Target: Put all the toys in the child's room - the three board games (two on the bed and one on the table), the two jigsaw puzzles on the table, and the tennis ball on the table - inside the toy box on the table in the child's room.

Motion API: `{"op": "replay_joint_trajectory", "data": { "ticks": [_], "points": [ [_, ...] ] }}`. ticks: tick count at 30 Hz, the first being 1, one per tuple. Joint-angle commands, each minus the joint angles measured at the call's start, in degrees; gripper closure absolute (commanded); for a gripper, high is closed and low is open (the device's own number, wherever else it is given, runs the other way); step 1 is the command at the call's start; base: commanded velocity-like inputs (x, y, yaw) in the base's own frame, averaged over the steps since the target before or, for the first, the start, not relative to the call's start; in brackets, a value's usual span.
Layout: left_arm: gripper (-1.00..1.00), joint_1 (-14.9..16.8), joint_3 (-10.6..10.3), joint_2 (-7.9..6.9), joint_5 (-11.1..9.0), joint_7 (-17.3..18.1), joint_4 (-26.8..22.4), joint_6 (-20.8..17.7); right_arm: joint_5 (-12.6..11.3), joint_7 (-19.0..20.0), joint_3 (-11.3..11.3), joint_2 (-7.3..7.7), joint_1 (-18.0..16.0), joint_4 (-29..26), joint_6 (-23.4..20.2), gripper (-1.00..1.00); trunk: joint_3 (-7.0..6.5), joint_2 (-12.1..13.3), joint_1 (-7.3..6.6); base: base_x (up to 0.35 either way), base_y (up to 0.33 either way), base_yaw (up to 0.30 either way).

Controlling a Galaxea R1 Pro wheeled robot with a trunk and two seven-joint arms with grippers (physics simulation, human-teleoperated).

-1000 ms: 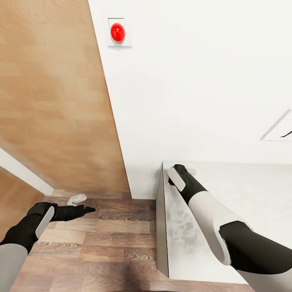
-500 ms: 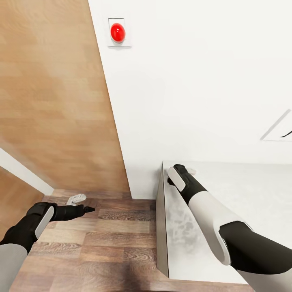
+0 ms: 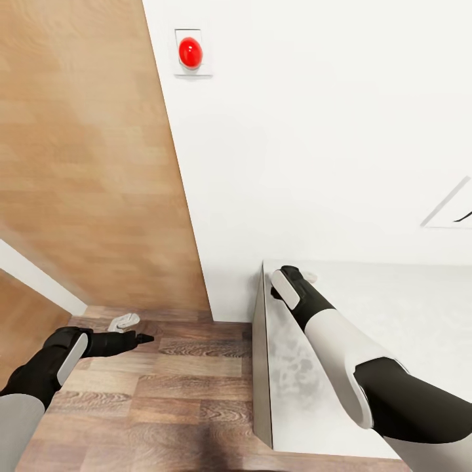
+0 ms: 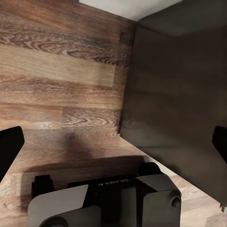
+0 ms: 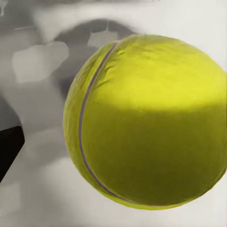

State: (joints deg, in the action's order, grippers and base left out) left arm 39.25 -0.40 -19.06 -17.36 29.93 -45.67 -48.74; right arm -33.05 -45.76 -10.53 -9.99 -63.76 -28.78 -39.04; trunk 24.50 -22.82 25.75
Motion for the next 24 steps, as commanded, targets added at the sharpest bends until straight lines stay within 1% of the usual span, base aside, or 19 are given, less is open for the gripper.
{"op": "replay_joint_trajectory", "data": {
  "ticks": [1, 4, 5, 24],
  "points": [
    [-1.00, 0.04, -0.04, -0.02, -0.13, 0.06, -0.04, -0.30, -0.52, -0.47, -0.37, 0.05, -0.05, -0.05, -0.22, -1.00, 0.09, -0.10, 0.03, 0.037, 0.000, 0.000],
    [-1.00, 0.04, -0.04, 0.03, -0.13, 0.05, -0.04, -0.30, -0.52, -0.47, -0.40, 0.10, -0.05, -0.05, -0.23, -1.00, 0.09, -0.10, 0.03, 0.043, 0.000, 0.000],
    [-1.00, 0.04, -0.06, 0.01, -0.13, 0.05, -0.04, -0.30, -0.52, -0.47, -0.42, 0.10, -0.05, -0.05, -0.24, 1.00, 0.09, -0.10, 0.03, 0.019, 0.000, 0.000],
    [-1.00, 0.04, -0.04, 0.00, -0.13, 0.04, -0.04, -0.30, -0.52, -0.39, -0.46, 0.14, -0.05, -0.05, -0.24, 1.00, 0.09, -0.10, 0.03, 0.002, 0.000, 0.000]
  ]
}}
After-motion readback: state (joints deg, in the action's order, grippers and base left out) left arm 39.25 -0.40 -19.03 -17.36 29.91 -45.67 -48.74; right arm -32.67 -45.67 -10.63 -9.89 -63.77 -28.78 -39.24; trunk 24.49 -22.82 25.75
